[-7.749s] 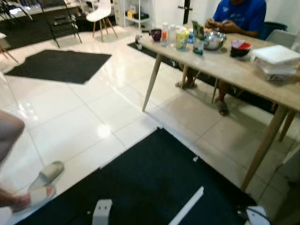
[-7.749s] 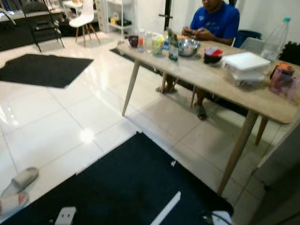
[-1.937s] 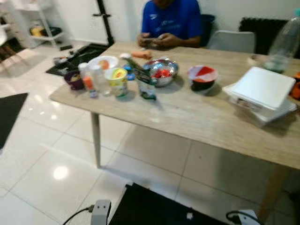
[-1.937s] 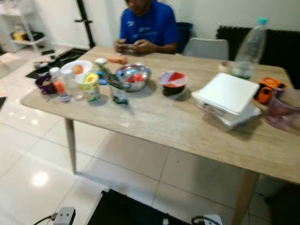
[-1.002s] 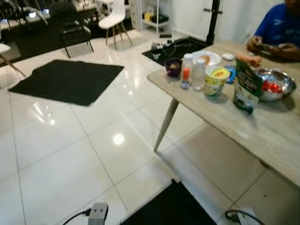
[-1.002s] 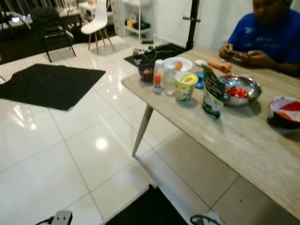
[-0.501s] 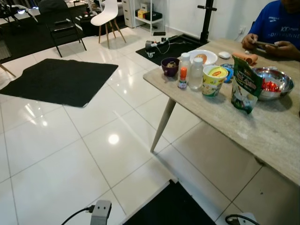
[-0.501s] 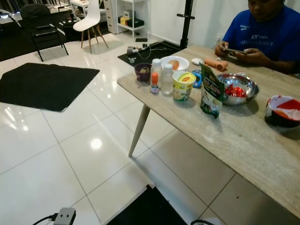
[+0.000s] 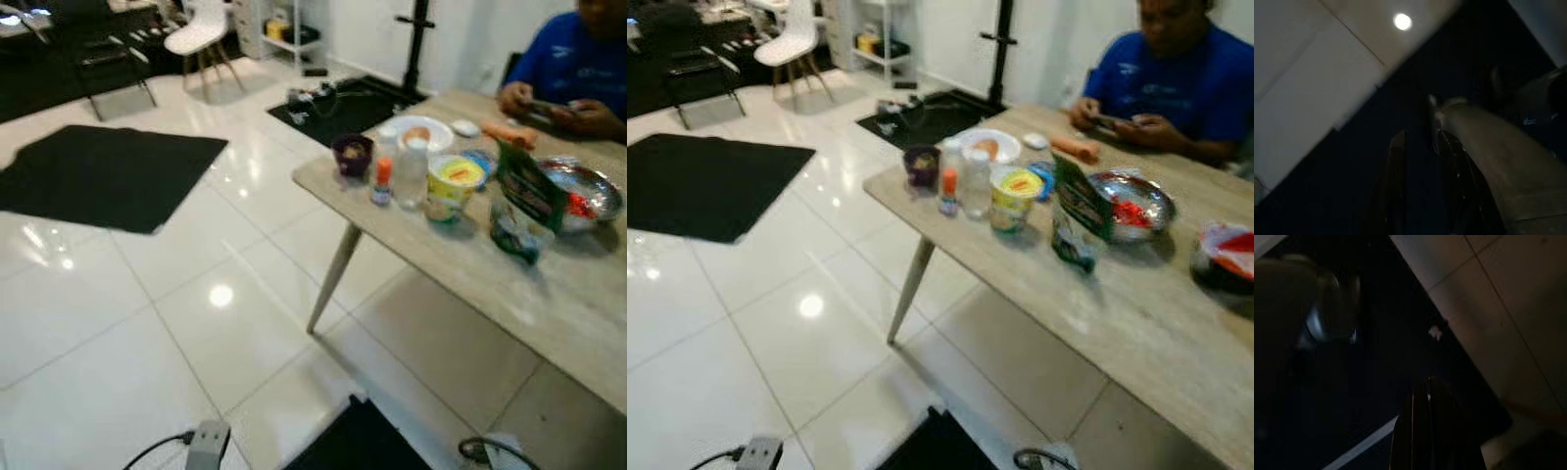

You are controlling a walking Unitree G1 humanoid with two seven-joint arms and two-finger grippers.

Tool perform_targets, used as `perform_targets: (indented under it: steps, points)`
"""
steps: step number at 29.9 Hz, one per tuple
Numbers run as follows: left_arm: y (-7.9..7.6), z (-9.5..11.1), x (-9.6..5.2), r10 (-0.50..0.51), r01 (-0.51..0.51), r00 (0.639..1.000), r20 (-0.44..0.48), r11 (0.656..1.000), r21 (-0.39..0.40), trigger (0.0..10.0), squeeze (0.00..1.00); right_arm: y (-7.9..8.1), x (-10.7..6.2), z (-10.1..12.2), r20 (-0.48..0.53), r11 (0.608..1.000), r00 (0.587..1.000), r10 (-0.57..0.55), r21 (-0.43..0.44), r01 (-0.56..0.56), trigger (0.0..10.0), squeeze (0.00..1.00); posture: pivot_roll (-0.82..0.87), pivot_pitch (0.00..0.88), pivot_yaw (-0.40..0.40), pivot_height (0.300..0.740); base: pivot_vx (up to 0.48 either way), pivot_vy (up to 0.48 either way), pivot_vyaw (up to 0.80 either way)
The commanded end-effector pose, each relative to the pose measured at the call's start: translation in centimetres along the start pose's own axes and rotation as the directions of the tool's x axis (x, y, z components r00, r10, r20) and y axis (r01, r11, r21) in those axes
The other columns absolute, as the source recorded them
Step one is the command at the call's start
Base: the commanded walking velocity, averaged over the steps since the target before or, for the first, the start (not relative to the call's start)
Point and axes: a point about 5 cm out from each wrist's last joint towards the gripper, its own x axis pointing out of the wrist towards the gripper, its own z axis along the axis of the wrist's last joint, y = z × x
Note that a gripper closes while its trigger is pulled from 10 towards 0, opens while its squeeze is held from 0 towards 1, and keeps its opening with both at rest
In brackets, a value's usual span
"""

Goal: Restocking fridge

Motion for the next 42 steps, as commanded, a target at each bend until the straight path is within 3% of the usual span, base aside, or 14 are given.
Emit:
perform_targets:
  steps: [1,16,25,32,41,42]
  points:
    - [0.0,-0.3,-0.1,0.002,-0.002,1.0,-0.009,1.0,-0.001,10.0,0.0,0.2,0.1,0.6,0.013,1.0,1.0,0.005,-0.003,-0.005,10.0,0.0,-0.05,0.014,0.047,0.74,0.334,0.0,0.0]
    - [0.0,-0.4,0.0,0.003,-0.003,1.0,-0.015,1.0,-0.013,10.0,0.0,-0.1,0.1,0.8,0.019,1.0,1.0,-0.002,-0.006,0.002,10.0,0.0,-0.05,0.015,0.039,0.74,0.087,0.0,0.0]
    - [0.2,-0.3,-0.1,0.035,-0.035,0.999,-0.016,0.999,0.001,10.0,0.0,0.1,0.1,0.9,0.023,1.0,1.0,0.007,-0.001,-0.006,10.0,0.0,-0.04,0.018,0.042,0.74,0.056,-0.384,0.0]
    - [0.3,-0.2,-0.1,0.051,-0.051,0.999,-0.004,0.999,-0.009,10.0,0.0,0.3,0.1,0.9,0.022,1.0,1.0,0.01,-0.001,-0.01,10.0,0.0,-0.04,0.019,0.043,0.74,0.0,0.0,0.0]
    - [0.7,0.3,-0.2,0.153,-0.14,0.984,0.094,0.981,-0.13,10.0,0.0,0.2,0.1,0.8,0.02,1.0,1.0,0.008,-0.002,-0.008,10.0,0.0,-0.04,0.023,0.04,0.74,0.0,0.0,0.0]
    - [2.0,3.5,-0.4,0.216,-0.168,0.954,0.21,0.96,-0.223,10.0,0.0,0.1,0.1,0.8,0.02,1.0,1.0,0.008,-0.003,-0.008,10.0,0.0,-0.04,0.027,0.039,0.74,0.0,0.0,0.0]
